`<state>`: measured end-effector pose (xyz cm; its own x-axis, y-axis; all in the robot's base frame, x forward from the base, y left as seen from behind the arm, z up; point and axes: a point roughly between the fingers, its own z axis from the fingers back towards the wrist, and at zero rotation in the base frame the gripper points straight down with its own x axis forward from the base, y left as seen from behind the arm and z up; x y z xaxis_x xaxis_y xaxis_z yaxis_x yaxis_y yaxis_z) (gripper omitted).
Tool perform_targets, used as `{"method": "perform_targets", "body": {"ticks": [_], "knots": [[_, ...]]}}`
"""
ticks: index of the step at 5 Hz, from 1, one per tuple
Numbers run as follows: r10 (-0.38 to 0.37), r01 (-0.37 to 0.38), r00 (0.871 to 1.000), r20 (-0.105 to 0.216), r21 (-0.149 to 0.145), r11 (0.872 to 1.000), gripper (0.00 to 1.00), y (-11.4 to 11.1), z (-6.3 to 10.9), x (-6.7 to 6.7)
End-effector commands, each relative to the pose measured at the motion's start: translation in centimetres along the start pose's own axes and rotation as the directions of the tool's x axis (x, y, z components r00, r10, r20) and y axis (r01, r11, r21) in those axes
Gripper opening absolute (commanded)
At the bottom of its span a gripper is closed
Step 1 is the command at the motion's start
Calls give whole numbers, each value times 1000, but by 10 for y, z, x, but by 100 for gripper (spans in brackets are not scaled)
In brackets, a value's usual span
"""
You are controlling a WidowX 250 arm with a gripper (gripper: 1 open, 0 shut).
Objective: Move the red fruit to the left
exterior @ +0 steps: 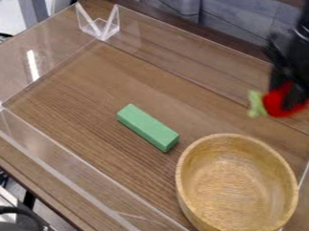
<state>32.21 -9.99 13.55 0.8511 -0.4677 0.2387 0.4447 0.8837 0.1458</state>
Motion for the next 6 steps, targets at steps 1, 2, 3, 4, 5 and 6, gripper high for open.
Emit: {"method": "perform_targets", "body": {"ticks": [1,2,3,4,5,6], "knots": [[62,-63,997,41,39,997,0,29,28,-19],[165,-166,986,14,67,984,0,62,16,-52],[244,-243,970,-12,89,966,0,95,1,-87],[295,-290,955,-27,112,950,0,132,-3,-110],[323,-316,946,-37,134,939,0,166,-11,-127],[351,-341,936,-41,155,927,0,200,-21,-138]]}}
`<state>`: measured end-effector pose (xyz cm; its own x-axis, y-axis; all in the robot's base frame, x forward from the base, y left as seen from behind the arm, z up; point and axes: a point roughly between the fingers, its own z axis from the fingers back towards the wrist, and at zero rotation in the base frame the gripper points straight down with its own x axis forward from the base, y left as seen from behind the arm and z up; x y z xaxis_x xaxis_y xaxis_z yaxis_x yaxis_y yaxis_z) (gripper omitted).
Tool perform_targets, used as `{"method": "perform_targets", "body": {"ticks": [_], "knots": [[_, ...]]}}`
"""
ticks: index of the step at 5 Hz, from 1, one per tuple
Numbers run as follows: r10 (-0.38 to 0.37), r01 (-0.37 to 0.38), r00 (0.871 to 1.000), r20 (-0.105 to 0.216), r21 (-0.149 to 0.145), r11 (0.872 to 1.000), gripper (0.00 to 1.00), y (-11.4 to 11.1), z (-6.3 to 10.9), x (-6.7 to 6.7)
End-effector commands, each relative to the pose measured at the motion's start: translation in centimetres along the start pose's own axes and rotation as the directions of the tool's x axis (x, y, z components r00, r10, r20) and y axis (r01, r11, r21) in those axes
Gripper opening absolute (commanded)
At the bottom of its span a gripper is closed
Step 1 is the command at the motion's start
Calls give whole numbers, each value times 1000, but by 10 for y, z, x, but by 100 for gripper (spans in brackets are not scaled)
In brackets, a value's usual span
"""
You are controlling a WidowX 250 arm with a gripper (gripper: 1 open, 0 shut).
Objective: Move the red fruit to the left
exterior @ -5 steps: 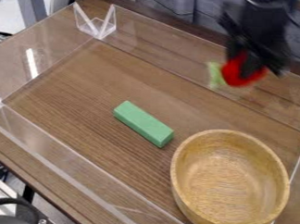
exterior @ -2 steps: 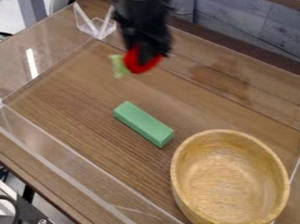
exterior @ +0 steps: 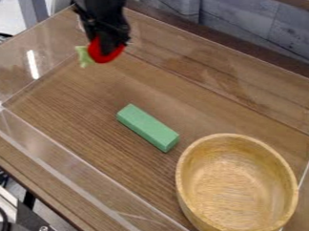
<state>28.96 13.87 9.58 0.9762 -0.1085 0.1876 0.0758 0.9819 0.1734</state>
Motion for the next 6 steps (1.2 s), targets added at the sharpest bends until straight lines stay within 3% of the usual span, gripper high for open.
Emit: {"method": "perform_targets", "body": {"ticks": [1,2,3,5,6], "knots": [[-70,69,995,66,22,997,0,11,-3,25],[-132,131,988,79,12,991,0,9,-18,39],[-160,160,983,86,9,987,0,10,-27,43],[-166,166,982,86,9,986,0,14,-50,49],[-138,138,987,84,5,990,100,12,-59,52]]}}
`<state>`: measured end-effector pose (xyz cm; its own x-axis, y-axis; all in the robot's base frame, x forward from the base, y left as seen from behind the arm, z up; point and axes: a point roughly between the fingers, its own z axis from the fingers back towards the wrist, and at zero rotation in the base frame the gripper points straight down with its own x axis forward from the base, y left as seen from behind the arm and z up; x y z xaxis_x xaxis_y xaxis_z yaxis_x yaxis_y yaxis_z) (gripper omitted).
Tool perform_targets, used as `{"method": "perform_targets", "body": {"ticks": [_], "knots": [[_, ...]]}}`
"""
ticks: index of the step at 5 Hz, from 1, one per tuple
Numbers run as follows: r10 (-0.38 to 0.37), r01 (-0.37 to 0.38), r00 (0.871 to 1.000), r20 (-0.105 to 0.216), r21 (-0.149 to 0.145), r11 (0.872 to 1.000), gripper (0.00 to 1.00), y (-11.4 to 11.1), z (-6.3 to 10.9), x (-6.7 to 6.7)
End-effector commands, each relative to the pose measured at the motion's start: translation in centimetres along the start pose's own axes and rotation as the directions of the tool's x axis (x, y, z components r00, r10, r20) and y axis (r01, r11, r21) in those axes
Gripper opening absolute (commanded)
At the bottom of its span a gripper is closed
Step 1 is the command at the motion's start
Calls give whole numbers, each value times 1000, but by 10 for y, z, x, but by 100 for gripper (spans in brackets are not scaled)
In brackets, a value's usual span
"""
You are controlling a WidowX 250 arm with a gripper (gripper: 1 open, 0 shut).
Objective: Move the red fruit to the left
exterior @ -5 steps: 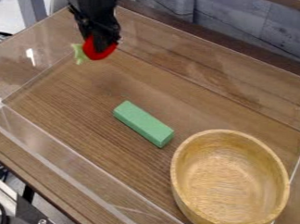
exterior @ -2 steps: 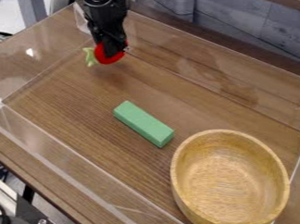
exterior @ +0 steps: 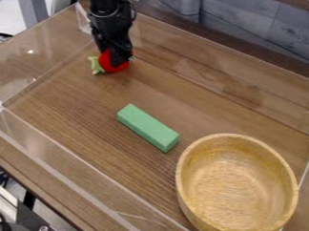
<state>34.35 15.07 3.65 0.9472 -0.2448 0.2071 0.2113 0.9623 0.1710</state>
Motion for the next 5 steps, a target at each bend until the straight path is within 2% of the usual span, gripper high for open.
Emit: {"method": "perform_targets", "body": {"ticks": [1,2,3,4,5], "knots": [[-24,23,999,46,15,1000,100,13,9,13],[-32,32,998,58,-4,999,100,17,12,14],[44,-44,997,55,-4,999,100,12,24,11],[115,-115,992,51,-2,993,100,7,35,10],[185,-185,982,42,13,983,0,19,30,9]]}}
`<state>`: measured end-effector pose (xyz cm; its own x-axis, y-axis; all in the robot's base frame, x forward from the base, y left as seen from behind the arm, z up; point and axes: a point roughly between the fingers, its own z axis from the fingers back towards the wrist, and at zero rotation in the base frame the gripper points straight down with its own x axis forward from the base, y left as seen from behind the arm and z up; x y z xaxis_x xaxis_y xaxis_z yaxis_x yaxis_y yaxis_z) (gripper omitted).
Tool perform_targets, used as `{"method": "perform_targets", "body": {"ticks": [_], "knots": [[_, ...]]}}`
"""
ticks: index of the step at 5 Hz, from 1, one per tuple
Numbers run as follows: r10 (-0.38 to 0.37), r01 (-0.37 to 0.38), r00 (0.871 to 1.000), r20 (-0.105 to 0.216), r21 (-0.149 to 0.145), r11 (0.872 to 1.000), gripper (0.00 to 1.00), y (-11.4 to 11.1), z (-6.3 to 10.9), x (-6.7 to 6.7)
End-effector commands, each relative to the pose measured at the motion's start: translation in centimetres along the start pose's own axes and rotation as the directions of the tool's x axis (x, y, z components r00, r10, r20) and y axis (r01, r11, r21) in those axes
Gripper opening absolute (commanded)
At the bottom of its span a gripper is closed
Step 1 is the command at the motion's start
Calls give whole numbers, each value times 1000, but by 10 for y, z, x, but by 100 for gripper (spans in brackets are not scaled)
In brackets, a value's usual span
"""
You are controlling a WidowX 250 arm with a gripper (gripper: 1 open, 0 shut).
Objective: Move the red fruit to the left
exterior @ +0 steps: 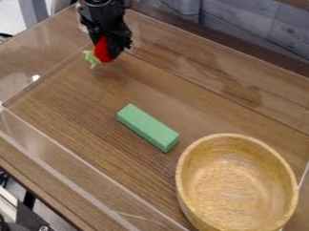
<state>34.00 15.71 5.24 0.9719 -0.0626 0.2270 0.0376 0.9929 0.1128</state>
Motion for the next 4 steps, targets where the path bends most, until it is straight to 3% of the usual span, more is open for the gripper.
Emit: {"method": "perform_targets", "body": {"ticks": [1,3,4], "knots": [[84,-86,996,38,54,995,0,25,17,5],[70,-71,997,31,56,996,0,46,43,4],[47,-47,999,20,47,998,0,53,29,4]]}}
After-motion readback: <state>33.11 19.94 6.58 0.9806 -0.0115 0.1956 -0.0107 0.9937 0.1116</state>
